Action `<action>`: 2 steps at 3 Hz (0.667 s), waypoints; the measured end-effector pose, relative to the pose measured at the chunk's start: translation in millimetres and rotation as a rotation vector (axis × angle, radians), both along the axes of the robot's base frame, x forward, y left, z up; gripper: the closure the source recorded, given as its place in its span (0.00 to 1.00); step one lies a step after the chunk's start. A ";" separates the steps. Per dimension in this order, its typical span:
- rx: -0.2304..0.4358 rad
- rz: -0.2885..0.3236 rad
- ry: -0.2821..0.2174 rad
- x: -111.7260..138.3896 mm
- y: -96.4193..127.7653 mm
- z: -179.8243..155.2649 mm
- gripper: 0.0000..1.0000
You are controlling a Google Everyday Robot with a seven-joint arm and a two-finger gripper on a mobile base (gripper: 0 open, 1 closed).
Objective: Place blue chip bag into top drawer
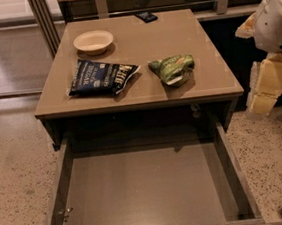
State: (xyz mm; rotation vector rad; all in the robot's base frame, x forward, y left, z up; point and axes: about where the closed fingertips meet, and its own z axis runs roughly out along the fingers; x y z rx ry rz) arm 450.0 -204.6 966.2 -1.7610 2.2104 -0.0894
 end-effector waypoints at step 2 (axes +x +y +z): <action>0.017 0.149 -0.030 48.6 62.6 -13.3 0.00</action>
Offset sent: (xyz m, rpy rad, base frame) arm 0.0816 0.1131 -0.0231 0.0371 -0.0463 0.2693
